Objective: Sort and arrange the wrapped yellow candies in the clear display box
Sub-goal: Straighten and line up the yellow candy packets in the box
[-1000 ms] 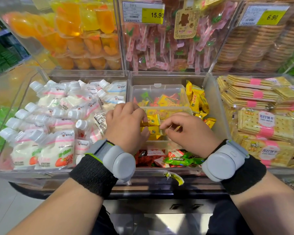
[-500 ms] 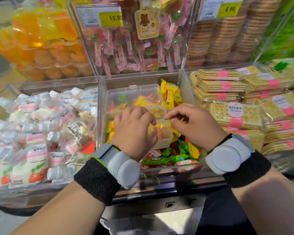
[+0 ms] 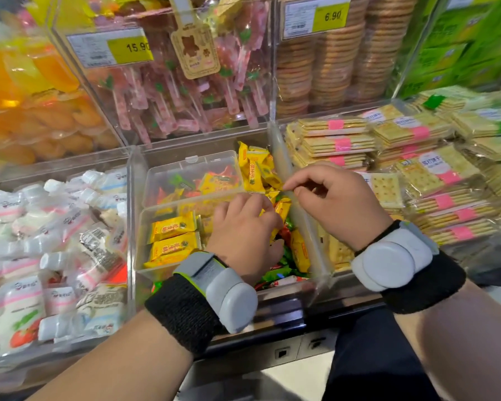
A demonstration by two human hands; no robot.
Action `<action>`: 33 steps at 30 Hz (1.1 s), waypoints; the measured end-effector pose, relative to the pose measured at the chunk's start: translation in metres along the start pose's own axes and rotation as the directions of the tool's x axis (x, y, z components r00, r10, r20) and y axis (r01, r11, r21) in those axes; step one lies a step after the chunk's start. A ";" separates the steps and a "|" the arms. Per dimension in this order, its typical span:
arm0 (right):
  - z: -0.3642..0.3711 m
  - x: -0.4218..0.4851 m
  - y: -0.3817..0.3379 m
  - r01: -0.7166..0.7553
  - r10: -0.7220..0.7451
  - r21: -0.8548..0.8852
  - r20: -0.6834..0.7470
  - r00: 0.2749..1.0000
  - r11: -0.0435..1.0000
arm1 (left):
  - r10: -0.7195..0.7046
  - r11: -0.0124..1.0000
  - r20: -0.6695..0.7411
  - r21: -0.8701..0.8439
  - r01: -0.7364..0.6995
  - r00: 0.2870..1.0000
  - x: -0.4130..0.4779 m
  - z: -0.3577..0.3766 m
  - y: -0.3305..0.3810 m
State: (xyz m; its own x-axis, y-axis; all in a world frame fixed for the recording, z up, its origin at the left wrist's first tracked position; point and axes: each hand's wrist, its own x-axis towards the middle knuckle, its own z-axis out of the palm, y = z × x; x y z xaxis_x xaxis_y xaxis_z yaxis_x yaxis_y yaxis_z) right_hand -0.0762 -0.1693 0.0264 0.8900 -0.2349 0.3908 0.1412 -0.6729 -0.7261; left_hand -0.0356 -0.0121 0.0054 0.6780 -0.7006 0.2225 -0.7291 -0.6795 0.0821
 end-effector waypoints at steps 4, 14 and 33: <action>-0.007 -0.002 0.007 0.012 -0.013 -0.039 -0.030 0.999 0.999 | 0.008 0.998 -0.003 0.055 -0.008 1.000 0.011 0.007 0.010; -0.017 -0.008 0.020 0.031 -0.033 -0.033 -0.073 0.997 0.999 | 0.003 0.992 0.044 0.129 -0.009 0.999 0.026 0.022 0.025; -0.010 -0.010 0.004 0.008 -0.010 -0.061 -0.035 0.999 0.998 | 0.096 0.995 -0.008 0.001 -0.096 0.995 0.016 0.005 0.015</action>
State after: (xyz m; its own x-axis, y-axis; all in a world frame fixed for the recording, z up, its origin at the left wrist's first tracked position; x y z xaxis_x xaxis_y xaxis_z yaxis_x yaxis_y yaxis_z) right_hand -0.0891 -0.1765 0.0247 0.8727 -0.2523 0.4181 0.1220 -0.7164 -0.6870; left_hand -0.0354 -0.0343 0.0051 0.6038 -0.7612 0.2367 -0.7909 -0.6091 0.0589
